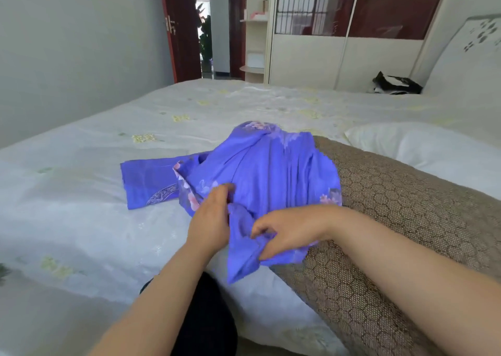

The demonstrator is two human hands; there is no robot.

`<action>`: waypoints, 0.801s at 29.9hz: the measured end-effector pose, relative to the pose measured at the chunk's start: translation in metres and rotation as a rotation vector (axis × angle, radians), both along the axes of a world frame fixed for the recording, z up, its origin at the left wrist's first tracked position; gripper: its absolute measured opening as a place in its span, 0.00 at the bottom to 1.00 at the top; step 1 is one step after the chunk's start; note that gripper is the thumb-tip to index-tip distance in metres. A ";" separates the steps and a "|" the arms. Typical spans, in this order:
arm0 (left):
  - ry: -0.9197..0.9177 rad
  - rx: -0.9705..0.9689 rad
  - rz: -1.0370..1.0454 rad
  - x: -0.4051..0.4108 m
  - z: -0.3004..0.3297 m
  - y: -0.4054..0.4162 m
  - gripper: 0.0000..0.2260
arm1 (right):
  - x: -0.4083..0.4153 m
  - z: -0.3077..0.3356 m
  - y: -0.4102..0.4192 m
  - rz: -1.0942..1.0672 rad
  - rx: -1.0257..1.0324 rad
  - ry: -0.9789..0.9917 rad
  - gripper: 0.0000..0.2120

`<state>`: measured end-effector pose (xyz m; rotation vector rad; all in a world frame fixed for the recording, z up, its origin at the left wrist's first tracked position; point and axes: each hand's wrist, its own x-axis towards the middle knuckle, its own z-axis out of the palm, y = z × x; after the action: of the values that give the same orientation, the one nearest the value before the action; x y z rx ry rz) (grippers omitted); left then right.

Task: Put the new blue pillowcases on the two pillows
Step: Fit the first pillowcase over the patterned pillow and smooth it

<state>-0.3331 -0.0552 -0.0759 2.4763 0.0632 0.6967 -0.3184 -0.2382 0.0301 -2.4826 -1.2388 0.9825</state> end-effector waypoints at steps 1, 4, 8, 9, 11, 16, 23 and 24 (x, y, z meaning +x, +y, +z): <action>-0.045 0.020 -0.044 -0.004 0.008 -0.003 0.18 | 0.007 0.004 -0.006 0.002 0.006 0.047 0.17; -0.062 0.047 -0.172 -0.007 0.016 -0.011 0.17 | 0.027 0.023 -0.018 -0.058 0.142 0.213 0.17; 0.214 0.170 -0.410 -0.015 -0.004 -0.016 0.13 | 0.078 0.035 -0.031 -0.598 0.554 -0.328 0.18; 0.293 0.228 -0.417 -0.017 -0.006 -0.015 0.11 | 0.088 0.032 -0.033 -0.689 0.477 -0.608 0.21; 0.443 0.375 -0.395 -0.019 0.006 -0.010 0.06 | 0.095 0.019 -0.033 -0.777 0.232 -0.854 0.30; 0.664 0.399 -0.389 -0.013 0.083 0.001 0.08 | 0.103 0.006 -0.030 -0.808 0.281 -0.697 0.26; 0.363 0.155 -0.012 0.046 0.112 -0.050 0.20 | 0.092 -0.001 -0.045 -0.781 0.639 -0.334 0.21; 0.359 0.248 0.043 0.053 0.101 -0.058 0.18 | 0.090 -0.001 -0.050 -0.775 0.657 -0.306 0.20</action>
<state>-0.2797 -0.1137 0.0249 2.8204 0.1744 0.2817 -0.2284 -0.2879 0.0294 -2.2568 -0.4272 -0.0092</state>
